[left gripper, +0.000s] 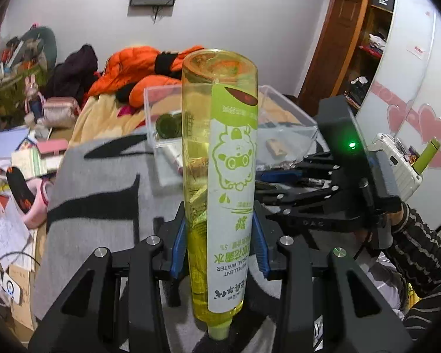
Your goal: Organize objects
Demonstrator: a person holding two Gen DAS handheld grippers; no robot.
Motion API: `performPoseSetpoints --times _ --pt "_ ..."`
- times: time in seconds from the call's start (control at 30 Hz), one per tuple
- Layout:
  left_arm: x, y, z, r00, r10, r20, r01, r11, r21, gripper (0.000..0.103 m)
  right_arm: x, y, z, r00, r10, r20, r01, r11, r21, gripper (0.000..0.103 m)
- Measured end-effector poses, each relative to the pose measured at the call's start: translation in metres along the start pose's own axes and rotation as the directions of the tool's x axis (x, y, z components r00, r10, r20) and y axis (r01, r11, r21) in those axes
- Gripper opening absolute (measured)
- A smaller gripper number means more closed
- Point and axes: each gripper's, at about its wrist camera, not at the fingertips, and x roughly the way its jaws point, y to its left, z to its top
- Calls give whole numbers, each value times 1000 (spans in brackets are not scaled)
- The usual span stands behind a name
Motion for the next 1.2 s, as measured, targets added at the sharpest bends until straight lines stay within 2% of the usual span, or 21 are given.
performPoseSetpoints --times 0.1,0.13,0.33,0.53,0.9,1.2 --pt "-3 -5 6 1000 -10 21 10 1000 8 39 -2 -2 -2 1000 -14 7 14 1000 7 19" --pt "-4 -6 8 1000 -13 27 12 1000 9 39 -3 -3 -2 1000 -11 5 11 1000 13 11" --pt "-8 -10 22 998 -12 68 11 1000 4 37 -13 -7 -7 999 4 33 -6 999 53 9" --pt "-12 -10 37 994 -14 106 13 1000 4 35 -43 -11 -8 994 9 110 -19 995 96 6" --pt "-20 -12 74 981 -11 192 10 1000 3 34 -98 -36 2 963 -21 270 -35 979 203 6" --pt "-20 -10 107 970 5 244 0 1000 -19 34 -111 -66 14 942 -87 324 -19 951 309 6"
